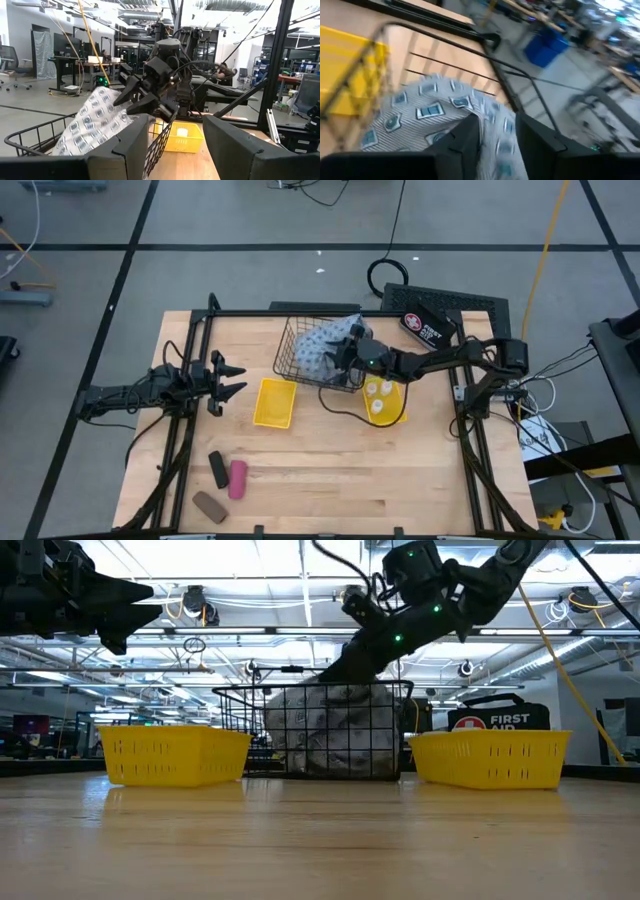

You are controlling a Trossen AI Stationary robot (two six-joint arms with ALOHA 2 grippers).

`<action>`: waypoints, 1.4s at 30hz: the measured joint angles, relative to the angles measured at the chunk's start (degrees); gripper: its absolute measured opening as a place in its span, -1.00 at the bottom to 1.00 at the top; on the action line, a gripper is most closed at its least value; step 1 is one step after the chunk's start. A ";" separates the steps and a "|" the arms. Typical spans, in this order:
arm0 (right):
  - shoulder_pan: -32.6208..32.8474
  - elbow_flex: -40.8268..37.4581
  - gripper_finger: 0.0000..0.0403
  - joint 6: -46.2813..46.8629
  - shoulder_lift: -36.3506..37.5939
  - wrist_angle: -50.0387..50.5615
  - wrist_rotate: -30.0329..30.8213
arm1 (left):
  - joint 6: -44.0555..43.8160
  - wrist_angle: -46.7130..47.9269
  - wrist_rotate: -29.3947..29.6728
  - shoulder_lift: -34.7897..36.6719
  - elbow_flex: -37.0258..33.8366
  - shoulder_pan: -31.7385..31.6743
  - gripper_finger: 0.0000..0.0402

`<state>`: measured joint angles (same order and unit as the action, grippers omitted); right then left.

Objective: Pick & Place Medicine items
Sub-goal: Put the blue patient gown into the wire basket

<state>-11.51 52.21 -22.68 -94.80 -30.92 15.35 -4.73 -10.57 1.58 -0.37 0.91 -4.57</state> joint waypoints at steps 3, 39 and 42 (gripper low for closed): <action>-0.03 0.00 -0.33 0.63 1.48 2.31 -6.17 | 0.00 0.00 0.00 0.00 0.01 0.01 -0.01; -6.21 24.98 -0.43 9.57 -5.51 52.45 -8.13 | 0.00 0.00 0.00 0.01 0.02 0.01 -0.01; -6.16 24.98 -0.43 8.52 -9.56 52.26 -8.16 | 0.00 0.01 0.00 0.01 0.00 0.01 -0.01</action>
<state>-17.67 77.19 -14.16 -104.36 21.35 7.19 -4.73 -10.56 1.58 -0.37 0.91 -4.56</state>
